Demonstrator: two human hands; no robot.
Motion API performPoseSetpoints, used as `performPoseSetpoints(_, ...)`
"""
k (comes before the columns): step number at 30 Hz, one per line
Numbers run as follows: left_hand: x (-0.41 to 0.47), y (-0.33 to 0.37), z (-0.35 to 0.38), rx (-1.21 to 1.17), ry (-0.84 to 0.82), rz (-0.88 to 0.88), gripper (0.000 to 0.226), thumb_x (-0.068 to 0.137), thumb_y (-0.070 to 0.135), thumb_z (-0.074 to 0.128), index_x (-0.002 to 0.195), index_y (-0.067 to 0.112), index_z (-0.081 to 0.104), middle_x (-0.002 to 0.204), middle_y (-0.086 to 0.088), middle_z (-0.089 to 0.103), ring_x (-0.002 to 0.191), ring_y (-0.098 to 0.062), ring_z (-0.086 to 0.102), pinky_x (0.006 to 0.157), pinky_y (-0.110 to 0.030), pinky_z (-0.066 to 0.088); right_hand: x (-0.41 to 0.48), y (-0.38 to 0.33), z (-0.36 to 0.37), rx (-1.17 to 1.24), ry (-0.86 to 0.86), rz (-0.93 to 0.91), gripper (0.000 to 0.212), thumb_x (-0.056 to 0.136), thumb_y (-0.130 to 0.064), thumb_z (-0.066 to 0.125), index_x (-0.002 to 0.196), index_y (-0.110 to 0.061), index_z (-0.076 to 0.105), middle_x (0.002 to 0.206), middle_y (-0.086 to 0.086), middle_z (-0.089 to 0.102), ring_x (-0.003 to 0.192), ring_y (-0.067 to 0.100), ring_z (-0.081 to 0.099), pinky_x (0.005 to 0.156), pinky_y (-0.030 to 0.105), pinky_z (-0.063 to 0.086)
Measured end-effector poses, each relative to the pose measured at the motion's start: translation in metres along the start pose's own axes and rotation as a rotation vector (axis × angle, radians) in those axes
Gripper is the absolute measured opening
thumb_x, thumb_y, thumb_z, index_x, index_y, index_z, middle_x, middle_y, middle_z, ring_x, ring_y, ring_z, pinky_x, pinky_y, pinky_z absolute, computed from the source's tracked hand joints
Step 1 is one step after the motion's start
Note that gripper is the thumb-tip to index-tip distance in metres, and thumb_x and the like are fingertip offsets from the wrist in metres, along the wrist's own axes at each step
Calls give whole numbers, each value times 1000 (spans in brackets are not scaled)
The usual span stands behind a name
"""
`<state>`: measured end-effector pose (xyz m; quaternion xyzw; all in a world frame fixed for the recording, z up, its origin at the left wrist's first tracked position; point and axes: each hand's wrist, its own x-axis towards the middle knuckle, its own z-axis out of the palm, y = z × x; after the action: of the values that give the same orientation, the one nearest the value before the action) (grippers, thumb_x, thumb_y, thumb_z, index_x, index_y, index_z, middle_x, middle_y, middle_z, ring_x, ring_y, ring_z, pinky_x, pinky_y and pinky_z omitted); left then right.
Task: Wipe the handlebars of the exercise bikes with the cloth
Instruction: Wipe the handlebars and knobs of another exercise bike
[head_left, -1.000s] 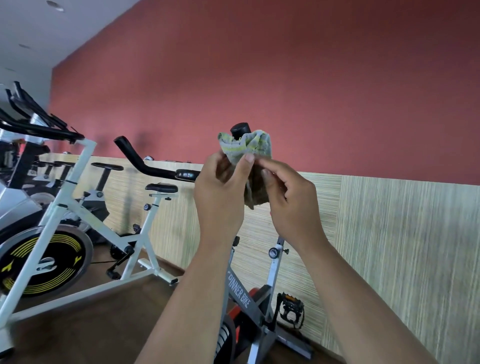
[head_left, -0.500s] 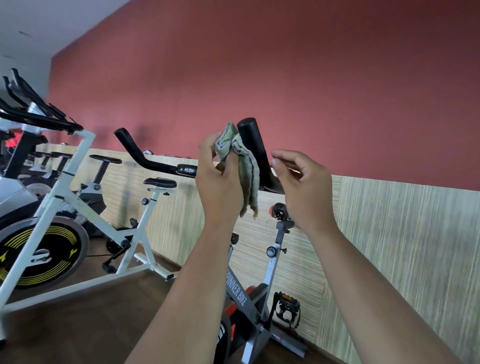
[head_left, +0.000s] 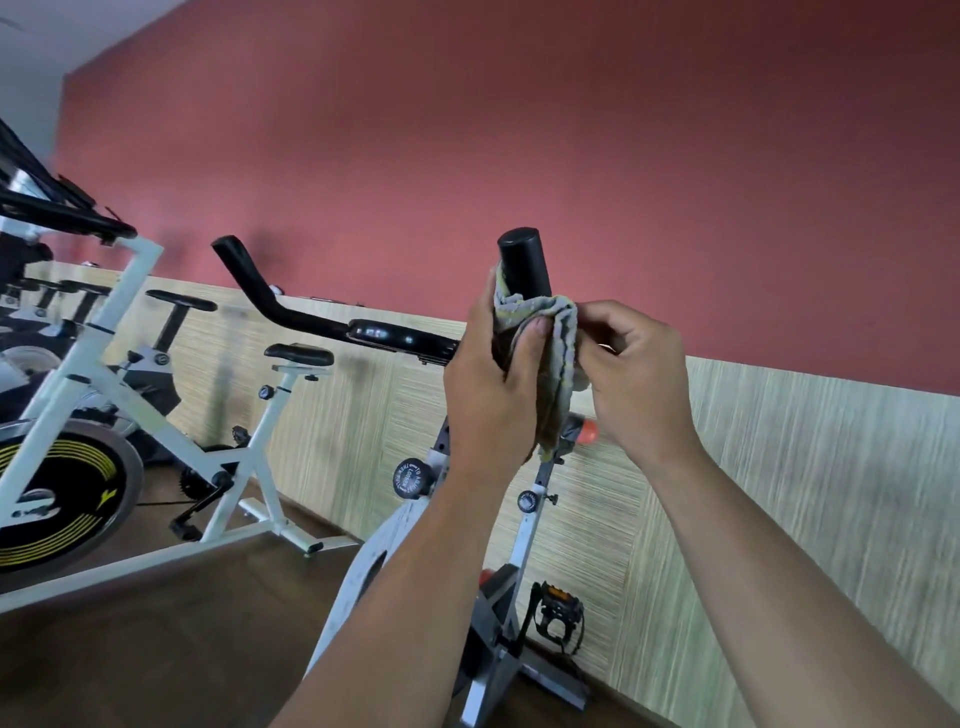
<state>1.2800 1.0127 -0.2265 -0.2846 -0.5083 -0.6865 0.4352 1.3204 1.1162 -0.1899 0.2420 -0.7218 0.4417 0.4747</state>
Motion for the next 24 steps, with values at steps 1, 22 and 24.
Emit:
performPoseSetpoints(1, 1, -3, -2, -5, -15, -8, 47, 100, 26, 59, 145, 21, 47, 110, 6, 71, 101, -5, 66, 91, -37, 55, 0, 0, 0, -4, -3, -5, 20, 94, -5, 63, 95, -21, 76, 75, -12, 74, 60, 1, 66, 47, 39, 49)
performPoseSetpoints(22, 1, -96, 4, -184, -457, 24, 48, 98, 19, 62, 143, 32, 48, 109, 10, 72, 104, -9, 67, 95, -40, 53, -24, 22, 15, -181, 199, 4, 21, 89, -7, 72, 93, -28, 75, 94, -10, 78, 97, 9, 72, 87, 21, 53)
performPoseSetpoints(24, 3, -102, 8, -205, -460, 48, 49, 97, 14, 62, 143, 28, 50, 119, 9, 69, 114, -7, 63, 100, -36, 50, -25, 23, 18, -173, 225, 2, 22, 89, -5, 72, 92, -27, 75, 94, -7, 78, 97, 11, 73, 88, 24, 54)
